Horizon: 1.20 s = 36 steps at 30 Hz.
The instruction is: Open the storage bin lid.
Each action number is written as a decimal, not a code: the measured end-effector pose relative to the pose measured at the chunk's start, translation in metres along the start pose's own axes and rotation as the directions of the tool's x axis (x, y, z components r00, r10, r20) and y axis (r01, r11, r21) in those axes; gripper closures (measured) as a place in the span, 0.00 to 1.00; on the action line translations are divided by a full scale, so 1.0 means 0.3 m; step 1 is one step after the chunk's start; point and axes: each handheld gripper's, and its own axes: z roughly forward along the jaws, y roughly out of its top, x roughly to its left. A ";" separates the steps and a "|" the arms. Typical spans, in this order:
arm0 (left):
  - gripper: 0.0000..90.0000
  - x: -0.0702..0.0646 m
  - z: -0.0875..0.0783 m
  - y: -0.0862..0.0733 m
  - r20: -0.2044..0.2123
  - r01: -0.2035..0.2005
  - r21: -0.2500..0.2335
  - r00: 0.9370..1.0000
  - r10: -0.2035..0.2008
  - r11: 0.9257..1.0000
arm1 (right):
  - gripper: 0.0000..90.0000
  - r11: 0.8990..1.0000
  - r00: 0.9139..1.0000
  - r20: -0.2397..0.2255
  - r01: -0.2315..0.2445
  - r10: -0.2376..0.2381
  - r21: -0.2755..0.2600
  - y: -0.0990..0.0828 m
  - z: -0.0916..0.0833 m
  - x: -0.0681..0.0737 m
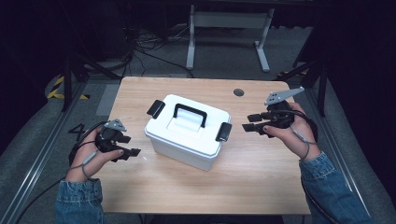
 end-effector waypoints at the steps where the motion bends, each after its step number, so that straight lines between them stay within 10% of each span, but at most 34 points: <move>1: 0.36 -0.001 0.000 -0.001 -0.003 0.000 -0.003 1.000 0.000 1.000 | 0.60 1.000 1.000 -0.001 -0.001 0.001 -0.001 0.012 0.004 0.000; 36: 0.35 0.008 -0.004 -0.019 0.006 0.009 -0.006 1.000 -0.009 1.000 | 0.57 0.996 0.995 -0.096 0.041 -0.034 0.075 0.306 0.268 0.058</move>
